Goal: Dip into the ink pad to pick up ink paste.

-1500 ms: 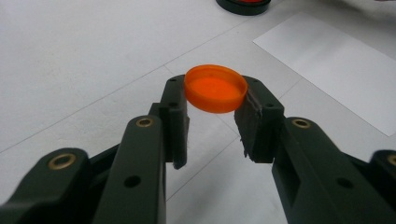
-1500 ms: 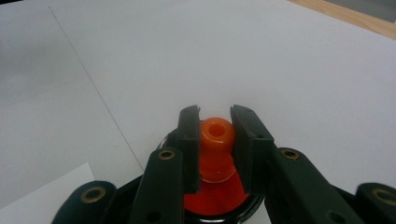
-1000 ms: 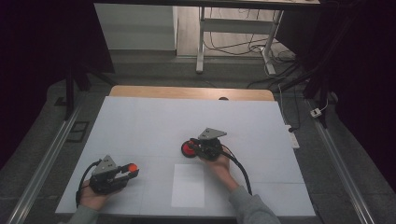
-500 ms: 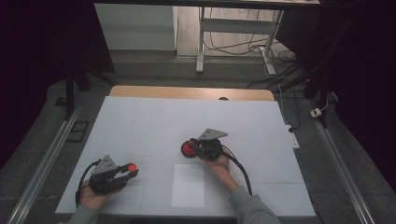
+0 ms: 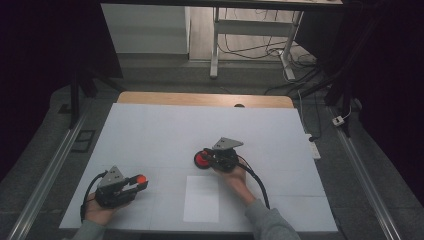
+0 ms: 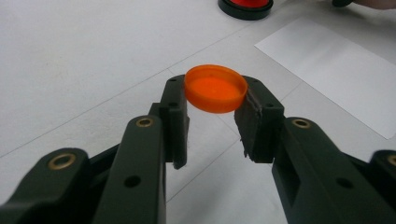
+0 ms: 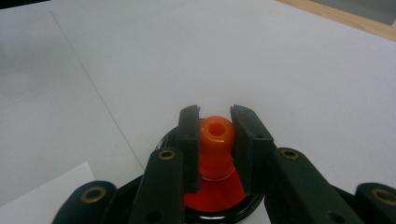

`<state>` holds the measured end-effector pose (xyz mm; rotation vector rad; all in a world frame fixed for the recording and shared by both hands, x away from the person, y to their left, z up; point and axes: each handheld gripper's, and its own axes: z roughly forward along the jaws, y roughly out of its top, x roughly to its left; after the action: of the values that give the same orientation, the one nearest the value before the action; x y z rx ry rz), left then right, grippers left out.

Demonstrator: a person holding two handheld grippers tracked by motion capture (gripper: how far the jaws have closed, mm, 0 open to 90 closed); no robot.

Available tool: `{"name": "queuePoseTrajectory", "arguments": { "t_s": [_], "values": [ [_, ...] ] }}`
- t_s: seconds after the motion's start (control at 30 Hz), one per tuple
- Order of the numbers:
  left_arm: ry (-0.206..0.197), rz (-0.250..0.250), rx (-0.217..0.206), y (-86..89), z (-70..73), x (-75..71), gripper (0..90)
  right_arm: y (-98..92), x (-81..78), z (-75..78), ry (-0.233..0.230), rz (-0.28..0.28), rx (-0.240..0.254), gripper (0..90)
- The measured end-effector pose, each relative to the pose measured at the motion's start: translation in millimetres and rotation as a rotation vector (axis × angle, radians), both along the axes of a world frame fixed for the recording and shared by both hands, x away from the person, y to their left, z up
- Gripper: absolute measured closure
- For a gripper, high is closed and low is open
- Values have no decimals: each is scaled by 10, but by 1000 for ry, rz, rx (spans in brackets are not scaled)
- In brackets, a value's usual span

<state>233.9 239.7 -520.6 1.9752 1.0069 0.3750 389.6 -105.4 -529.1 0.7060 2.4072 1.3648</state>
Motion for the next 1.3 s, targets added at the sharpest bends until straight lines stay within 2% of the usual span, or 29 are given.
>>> {"name": "queuePoseTrajectory", "arguments": {
  "t_s": [0.07,0.23,0.83,1.13,1.3],
  "values": [
    [0,1,-1,0,-1,4,651,-25,25,17,37,-2,27,727],
    [-3,3,1,-7,5,0,652,-80,4,146,26,5,113,727],
    [-2,2,-4,4,-2,16,651,-132,-26,274,23,20,161,727],
    [4,-4,-7,-4,-19,44,651,-217,-39,348,24,16,179,726],
    [1,-4,-8,-15,-9,55,651,-243,-89,421,8,29,194,727]
  ]
}}
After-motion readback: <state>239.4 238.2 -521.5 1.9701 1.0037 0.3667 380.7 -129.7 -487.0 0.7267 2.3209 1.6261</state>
